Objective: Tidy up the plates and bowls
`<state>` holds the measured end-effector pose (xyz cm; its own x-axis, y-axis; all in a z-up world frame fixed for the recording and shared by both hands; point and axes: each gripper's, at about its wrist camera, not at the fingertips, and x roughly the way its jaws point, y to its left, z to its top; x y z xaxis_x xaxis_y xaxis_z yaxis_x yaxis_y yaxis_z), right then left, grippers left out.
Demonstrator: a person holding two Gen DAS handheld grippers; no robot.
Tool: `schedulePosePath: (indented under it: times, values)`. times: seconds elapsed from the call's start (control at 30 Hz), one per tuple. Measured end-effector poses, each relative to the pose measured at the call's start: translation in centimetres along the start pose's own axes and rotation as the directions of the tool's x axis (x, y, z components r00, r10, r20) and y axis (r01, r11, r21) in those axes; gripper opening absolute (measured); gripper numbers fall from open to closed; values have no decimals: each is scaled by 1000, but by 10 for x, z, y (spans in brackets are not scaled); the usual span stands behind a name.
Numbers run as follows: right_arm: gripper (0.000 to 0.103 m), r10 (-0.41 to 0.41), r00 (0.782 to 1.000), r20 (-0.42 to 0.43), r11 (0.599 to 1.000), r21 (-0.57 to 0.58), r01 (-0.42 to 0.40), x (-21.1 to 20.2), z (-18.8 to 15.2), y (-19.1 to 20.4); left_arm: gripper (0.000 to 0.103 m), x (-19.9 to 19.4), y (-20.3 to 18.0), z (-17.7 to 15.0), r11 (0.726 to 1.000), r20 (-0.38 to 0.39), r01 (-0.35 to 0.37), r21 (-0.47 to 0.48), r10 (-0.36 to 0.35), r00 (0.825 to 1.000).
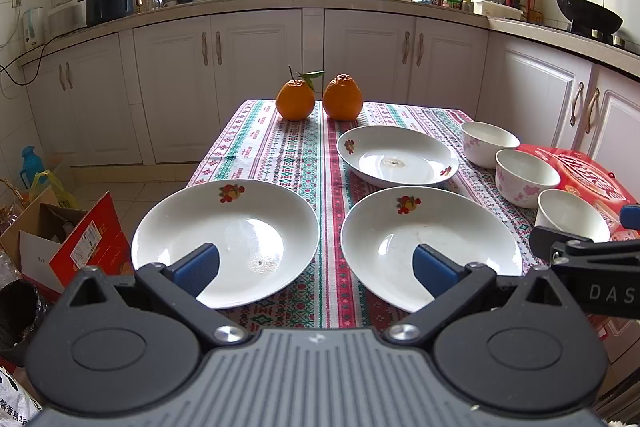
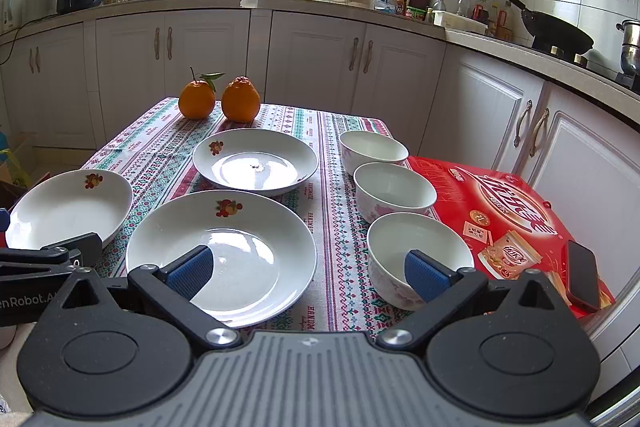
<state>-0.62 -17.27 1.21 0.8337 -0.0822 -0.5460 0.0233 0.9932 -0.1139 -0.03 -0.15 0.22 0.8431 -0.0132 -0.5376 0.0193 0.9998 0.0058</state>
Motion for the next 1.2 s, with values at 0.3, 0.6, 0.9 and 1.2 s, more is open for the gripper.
schedulePosePath:
  times: [0.3,0.6,0.9,1.2]
  values:
    - [103,1,1000,0,1000,1,-1,0,0,0,102,1,1,0,1000,-1,2,-3,-2,1000]
    - [103,1,1000,0,1000,1,-1,0,1,0,102,1,0,-1,1000,-1,2,-3,-2,1000]
    - [103,1,1000,0,1000,2,-1,0,1,0,102,1,0,-1,1000,-3,4,-5,-4,1000]
    - [103,-1,1000,-1,1000,6,1,0,1,-2,102,1,1,-1,1000,-3,4,-6,-4,1000]
